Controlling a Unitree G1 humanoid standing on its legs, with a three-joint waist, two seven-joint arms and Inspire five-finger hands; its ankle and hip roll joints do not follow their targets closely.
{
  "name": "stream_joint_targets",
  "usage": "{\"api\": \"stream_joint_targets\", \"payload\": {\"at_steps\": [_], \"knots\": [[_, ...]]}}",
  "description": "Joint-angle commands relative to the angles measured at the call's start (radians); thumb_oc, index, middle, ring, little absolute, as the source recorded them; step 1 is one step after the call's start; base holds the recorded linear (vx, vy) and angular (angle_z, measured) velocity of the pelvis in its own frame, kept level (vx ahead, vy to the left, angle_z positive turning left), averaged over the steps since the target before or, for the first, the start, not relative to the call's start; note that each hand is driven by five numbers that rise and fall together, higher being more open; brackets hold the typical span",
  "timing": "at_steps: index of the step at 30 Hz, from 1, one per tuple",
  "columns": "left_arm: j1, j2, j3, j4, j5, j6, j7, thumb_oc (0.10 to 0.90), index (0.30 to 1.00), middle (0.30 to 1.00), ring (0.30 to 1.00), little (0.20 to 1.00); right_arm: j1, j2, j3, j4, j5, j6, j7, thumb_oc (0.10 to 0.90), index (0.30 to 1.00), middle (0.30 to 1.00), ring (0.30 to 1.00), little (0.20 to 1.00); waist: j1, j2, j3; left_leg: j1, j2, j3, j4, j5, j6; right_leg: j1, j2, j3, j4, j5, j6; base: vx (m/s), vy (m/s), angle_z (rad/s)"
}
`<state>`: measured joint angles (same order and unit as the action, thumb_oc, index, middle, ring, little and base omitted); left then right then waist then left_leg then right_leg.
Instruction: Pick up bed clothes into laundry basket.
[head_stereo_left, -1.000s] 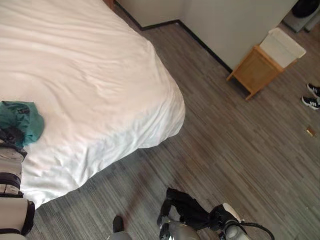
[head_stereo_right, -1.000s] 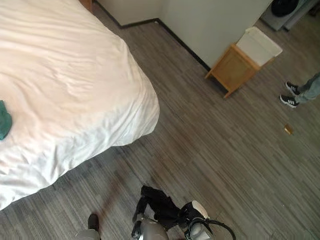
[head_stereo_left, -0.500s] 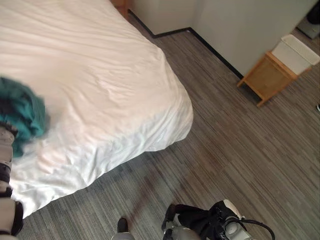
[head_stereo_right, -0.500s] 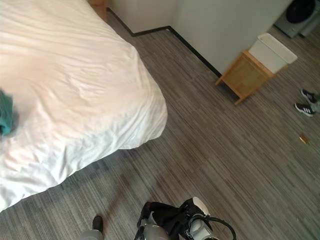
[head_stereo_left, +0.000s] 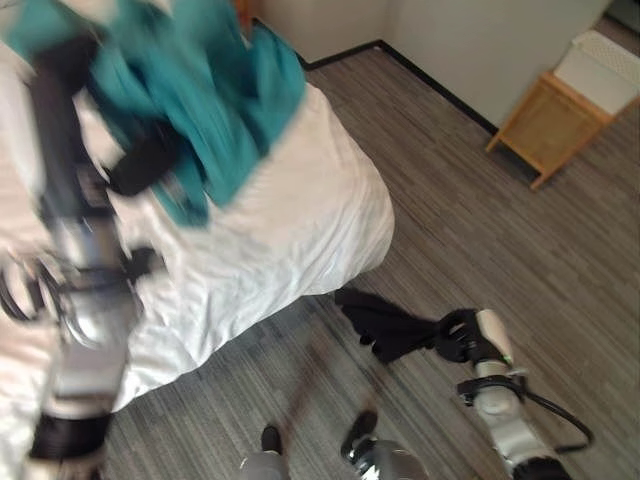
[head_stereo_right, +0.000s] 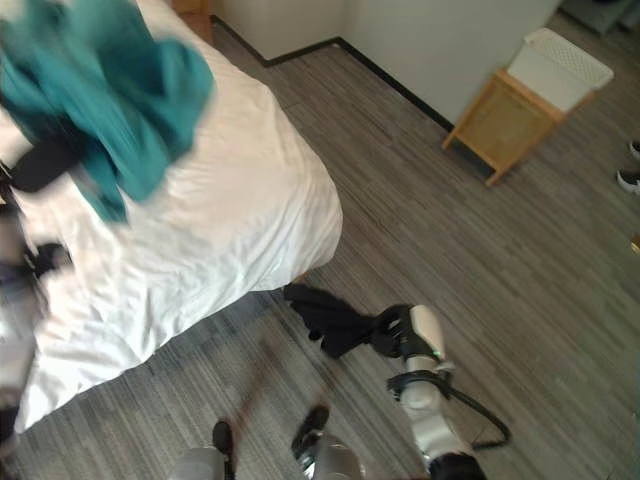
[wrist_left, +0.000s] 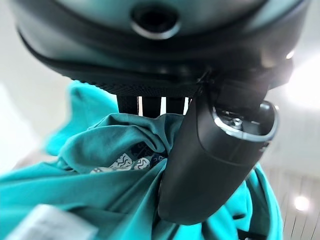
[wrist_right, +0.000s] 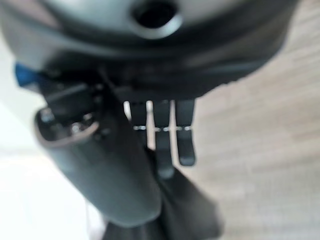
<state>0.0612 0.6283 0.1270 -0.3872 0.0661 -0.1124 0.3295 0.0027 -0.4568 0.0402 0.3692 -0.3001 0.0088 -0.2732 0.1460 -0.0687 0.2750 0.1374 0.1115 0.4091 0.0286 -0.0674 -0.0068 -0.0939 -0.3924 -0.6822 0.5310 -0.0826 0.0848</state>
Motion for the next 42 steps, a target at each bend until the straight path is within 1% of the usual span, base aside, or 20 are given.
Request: {"api": "stream_joint_targets", "payload": {"at_steps": [1,3,4,6,9,11,13,14,16,20,23,27,29,31,32,33,34,37,41,42], "knots": [[0.044,-0.071,0.109,-0.037,-0.095,-0.096,-0.004,0.400,0.300,0.300,0.300,0.300,-0.026,-0.152,-0.113,-0.090,0.008,-0.042,-0.050,0.400,0.300,0.300,0.300,0.300,0.035,-0.005,-0.077,-0.186,-0.013,-0.061,-0.064,0.070,-0.010,0.210,-0.048,0.034,-0.265,0.171,0.170,-0.23,-0.088,-1.11],[0.102,-0.110,0.130,-0.005,-0.096,-0.084,-0.018,0.400,0.300,0.300,0.300,0.300,-0.048,-0.172,-0.119,-0.179,0.000,-0.038,-0.047,0.400,0.300,0.300,0.300,0.300,0.048,0.020,-0.077,-0.197,0.001,-0.028,-0.059,0.085,-0.027,0.212,-0.028,0.018,-0.342,0.128,0.163,-0.21,-0.126,-1.24],[0.121,-0.138,0.124,0.029,-0.057,-0.076,-0.013,0.400,0.300,0.300,0.300,0.300,-0.076,-0.181,-0.119,-0.239,0.007,-0.051,-0.039,0.400,0.300,0.300,0.300,0.300,0.043,0.037,-0.086,-0.205,0.016,-0.009,-0.064,0.100,-0.044,0.222,0.014,0.020,-0.442,0.090,0.151,-0.16,-0.211,-1.38],[0.112,-0.154,0.122,0.061,-0.052,-0.074,-0.004,0.400,0.300,0.300,0.300,0.300,-0.110,-0.204,-0.101,-0.271,0.010,-0.054,-0.034,0.400,0.300,0.300,0.300,0.300,0.033,0.061,-0.083,-0.210,0.042,0.005,-0.060,0.119,-0.066,0.213,0.048,0.031,-0.482,0.088,0.137,-0.09,-0.149,-1.08],[0.023,-0.159,0.080,0.188,-0.026,-0.046,0.053,0.400,0.300,0.300,0.300,0.300,-0.260,-0.274,0.002,-0.272,0.029,-0.066,-0.026,0.400,0.300,0.300,0.300,0.300,0.014,0.111,-0.047,-0.250,0.076,-0.033,-0.016,0.139,-0.109,0.186,0.128,0.102,-0.556,0.058,0.106,-0.18,-0.163,-1.08],[-0.019,-0.161,0.063,0.235,-0.029,-0.045,0.072,0.400,0.300,0.300,0.300,0.300,-0.323,-0.287,0.046,-0.241,0.029,-0.065,-0.029,0.400,0.300,0.300,0.300,0.300,0.021,0.125,-0.026,-0.276,0.080,-0.056,0.004,0.159,-0.111,0.168,0.143,0.099,-0.564,0.069,0.088,-0.16,-0.107,-0.70],[-0.089,-0.161,0.041,0.333,-0.056,-0.033,0.103,0.400,0.300,0.300,0.300,0.300,-0.450,-0.290,0.144,-0.196,0.029,-0.057,-0.026,0.400,0.300,0.300,0.300,0.300,0.053,0.128,-0.007,-0.306,0.005,-0.261,-0.004,0.125,-0.111,0.150,0.185,0.167,-0.593,0.064,0.069,0.01,-0.190,-0.79],[-0.115,-0.155,0.030,0.346,-0.058,-0.025,0.115,0.400,0.300,0.300,0.300,0.300,-0.496,-0.284,0.194,-0.178,0.031,-0.057,-0.019,0.400,0.300,0.300,0.300,0.300,0.067,0.118,-0.010,-0.313,-0.050,-0.383,-0.014,0.101,-0.099,0.147,0.213,0.221,-0.608,0.061,0.059,0.13,-0.257,-1.14],[-0.123,-0.161,0.016,0.333,-0.100,-0.036,0.113,0.400,0.300,0.300,0.300,0.300,-0.541,-0.277,0.234,-0.154,0.043,-0.058,-0.020,0.400,0.300,0.300,0.300,0.300,0.068,0.113,-0.022,-0.304,-0.081,-0.449,-0.001,0.076,-0.079,0.147,0.233,0.253,-0.608,0.053,0.046,0.15,-0.167,-1.35],[-0.115,-0.182,-0.013,0.308,-0.106,-0.032,0.091,0.400,0.300,0.300,0.300,0.300,-0.549,-0.280,0.239,-0.154,0.054,-0.063,-0.016,0.400,0.300,0.300,0.300,0.300,0.060,0.112,-0.039,-0.312,-0.150,-0.476,0.012,0.072,-0.050,0.153,0.249,0.275,-0.615,0.033,0.031,0.14,-0.006,-0.47],[-0.130,-0.181,-0.028,0.328,-0.066,-0.011,0.100,0.400,0.300,0.300,0.300,0.300,-0.574,-0.271,0.248,-0.150,0.052,-0.064,-0.018,0.400,0.300,0.300,0.300,0.300,0.100,0.096,-0.035,-0.443,-0.196,-0.439,0.004,0.147,-0.061,0.202,0.290,0.321,-0.618,-0.004,0.038,0.30,0.028,-0.12],[-0.137,-0.199,-0.042,0.373,-0.049,0.000,0.133,0.400,0.300,0.300,0.300,0.300,-0.598,-0.248,0.268,-0.158,0.037,-0.059,-0.044,0.400,0.300,0.300,0.300,0.300,0.175,0.062,-0.030,-0.569,-0.138,-0.336,-0.046,0.201,-0.076,0.300,0.305,0.383,-0.618,-0.059,0.055,0.36,0.070,-0.72],[-0.130,-0.202,-0.047,0.378,-0.055,0.003,0.130,0.400,0.300,0.300,0.300,0.300,-0.582,-0.234,0.263,-0.171,0.032,-0.057,-0.044,0.400,0.300,0.300,0.300,0.300,0.193,0.046,-0.036,-0.577,-0.123,-0.326,-0.034,0.207,-0.074,0.321,0.298,0.402,-0.618,-0.066,0.061,0.32,0.105,-1.43],[-0.102,-0.203,-0.065,0.388,-0.054,0.018,0.111,0.400,0.300,0.300,0.300,0.300,-0.525,-0.191,0.246,-0.196,0.015,-0.060,-0.033,0.400,0.300,0.300,0.300,0.300,0.209,-0.001,-0.066,-0.545,-0.118,-0.352,-0.031,0.226,-0.037,0.360,0.285,0.427,-0.613,-0.071,0.077,0.64,0.189,-1.13],[-0.094,-0.187,-0.100,0.405,-0.039,0.034,0.082,0.400,0.300,0.300,0.300,0.300,-0.469,-0.159,0.220,-0.217,-0.009,-0.062,-0.026,0.400,0.300,0.300,0.300,0.300,0.208,-0.062,-0.069,-0.520,-0.128,-0.364,-0.006,0.222,-0.011,0.351,0.254,0.440,-0.509,-0.044,0.101,0.68,0.179,0.34],[-0.099,-0.179,-0.110,0.419,-0.042,0.043,0.087,0.400,0.300,0.300,0.300,0.300,-0.446,-0.140,0.213,-0.220,-0.017,-0.064,-0.032,0.400,0.300,0.300,0.300,0.300,0.207,-0.096,-0.064,-0.507,-0.138,-0.367,0.018,0.204,0.001,0.338,0.230,0.437,-0.417,0.028,0.135,0.58,0.168,0.42],[-0.109,-0.174,-0.117,0.434,-0.050,0.050,0.093,0.400,0.300,0.300,0.300,0.300,-0.434,-0.121,0.202,-0.216,-0.017,-0.056,-0.036,0.400,0.300,0.300,0.300,0.300,0.196,-0.111,-0.053,-0.488,-0.144,-0.370,0.036,0.184,0.015,0.311,0.209,0.443,-0.328,0.110,0.167,0.37,0.110,0.07],[-0.140,-0.152,-0.138,0.448,-0.050,0.064,0.110,0.400,0.300,0.300,0.300,0.300,-0.408,-0.087,0.182,-0.199,-0.019,-0.054,-0.056,0.400,0.300,0.300,0.300,0.300,0.163,-0.100,-0.062,-0.380,-0.101,-0.415,0.005,0.143,0.039,0.202,0.187,0.439,-0.109,0.283,0.176,0.47,0.143,-0.06],[-0.178,-0.137,-0.168,0.463,-0.024,0.067,0.126,0.400,0.300,0.300,0.300,0.300,-0.357,-0.073,0.148,-0.189,-0.006,-0.060,-0.071,0.400,0.300,0.300,0.300,0.300,0.126,-0.086,-0.064,-0.270,-0.067,-0.474,-0.059,0.120,0.031,0.121,0.171,0.382,-0.100,0.265,0.161,0.44,0.035,0.15],[-0.189,-0.131,-0.173,0.466,-0.015,0.067,0.127,0.400,0.300,0.300,0.300,0.300,-0.343,-0.072,0.143,-0.188,-0.004,-0.062,-0.070,0.400,0.300,0.300,0.300,0.300,0.113,-0.085,-0.064,-0.234,-0.062,-0.483,-0.070,0.099,0.026,0.088,0.178,0.365,-0.119,0.228,0.154,0.34,0.036,0.40]]}}
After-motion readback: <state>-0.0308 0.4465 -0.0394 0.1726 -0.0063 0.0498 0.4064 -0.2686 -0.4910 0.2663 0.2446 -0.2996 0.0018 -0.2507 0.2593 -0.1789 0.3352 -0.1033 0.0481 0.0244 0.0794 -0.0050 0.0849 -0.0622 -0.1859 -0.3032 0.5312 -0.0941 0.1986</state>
